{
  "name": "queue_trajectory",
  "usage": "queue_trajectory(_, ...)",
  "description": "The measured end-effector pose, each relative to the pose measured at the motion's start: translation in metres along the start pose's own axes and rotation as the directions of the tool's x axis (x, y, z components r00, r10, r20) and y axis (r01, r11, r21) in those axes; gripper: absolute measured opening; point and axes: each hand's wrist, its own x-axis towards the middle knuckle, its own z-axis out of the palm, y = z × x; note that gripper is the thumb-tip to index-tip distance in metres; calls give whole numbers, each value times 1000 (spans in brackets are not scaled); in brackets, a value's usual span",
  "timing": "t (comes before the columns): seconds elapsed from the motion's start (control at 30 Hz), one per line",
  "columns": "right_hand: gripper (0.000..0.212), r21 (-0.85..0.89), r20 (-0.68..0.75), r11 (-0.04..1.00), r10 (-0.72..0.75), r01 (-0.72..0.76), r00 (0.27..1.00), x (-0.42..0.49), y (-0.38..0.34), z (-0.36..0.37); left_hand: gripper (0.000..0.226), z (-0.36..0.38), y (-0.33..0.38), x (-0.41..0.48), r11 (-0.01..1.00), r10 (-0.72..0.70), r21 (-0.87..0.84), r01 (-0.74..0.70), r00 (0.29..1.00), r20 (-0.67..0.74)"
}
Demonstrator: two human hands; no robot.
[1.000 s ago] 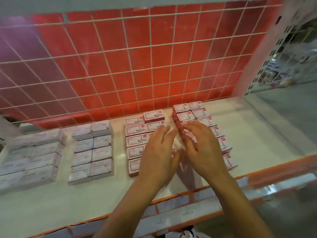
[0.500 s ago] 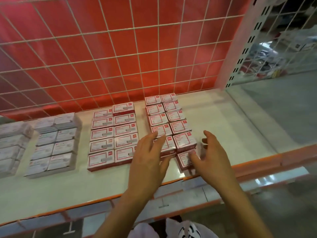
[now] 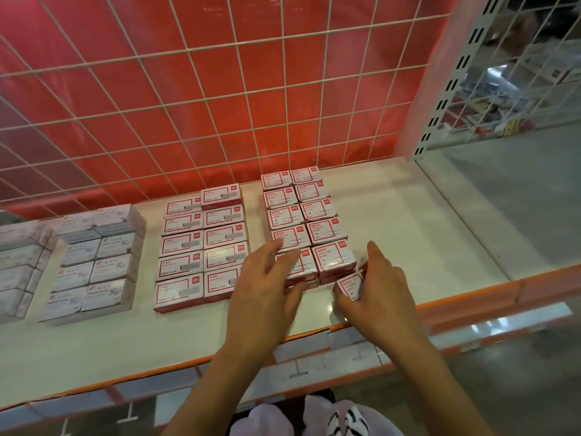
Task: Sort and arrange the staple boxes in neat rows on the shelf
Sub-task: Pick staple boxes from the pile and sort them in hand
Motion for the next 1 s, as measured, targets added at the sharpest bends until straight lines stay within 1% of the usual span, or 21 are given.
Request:
queue_trajectory(0.1, 78, -12, -6, 1000, 13, -13, 1000, 1, 4, -11, 57, -1, -1, 1, 1000, 4, -8, -4, 1000, -10)
queue_trajectory(0.27, 61, 29, -94, 999, -23, 25, 995, 6, 2, -33, 57, -4, 3, 4, 999, 4, -32, -5, 999, -49)
queue_trajectory(0.33, 51, -2, -113, 998, -62, 62, 992, 9, -3, -40, 58, -6, 9, 9, 999, 7, -40, -9, 998, -60)
queue_trajectory(0.4, 46, -47, -93, 995, -87, 83, 992, 12, -7, -46, 60, -9, 15, 16, 998, 9, -64, -13, 998, -55)
queue_trajectory(0.53, 44, -98, -17, 992, -78, 76, 997, 18, -11, -55, 65, -12, 26, 29, 994, 30, -111, -25, 999, 44)
queue_trajectory(0.63, 45, -95, 36, 993, -73, 76, 997, 23, -13, -60, 65, -9, 31, 33, 989, 61, -139, -43, 990, 130)
queue_trajectory(0.73, 39, -52, 32, 995, -88, 89, 996, 28, -18, -62, 64, -10, 34, 41, 982, 92, -179, -65, 985, 146)
queue_trajectory(0.8, 38, -26, 32, 995, -96, 97, 995, 33, -24, -64, 67, -14, 37, 49, 975, 116, -209, -75, 975, 191)
queue_trajectory(0.93, 44, 2, -8, 993, -121, 121, 993, 48, -38, -67, 73, -22, 41, 68, 952, 149, -301, -56, 944, 295)
queue_trajectory(1.0, 48, 39, -11, 993, -113, 113, 994, 60, -44, -64, 75, -26, 40, 78, 953, 162, -298, -63, 933, 322)
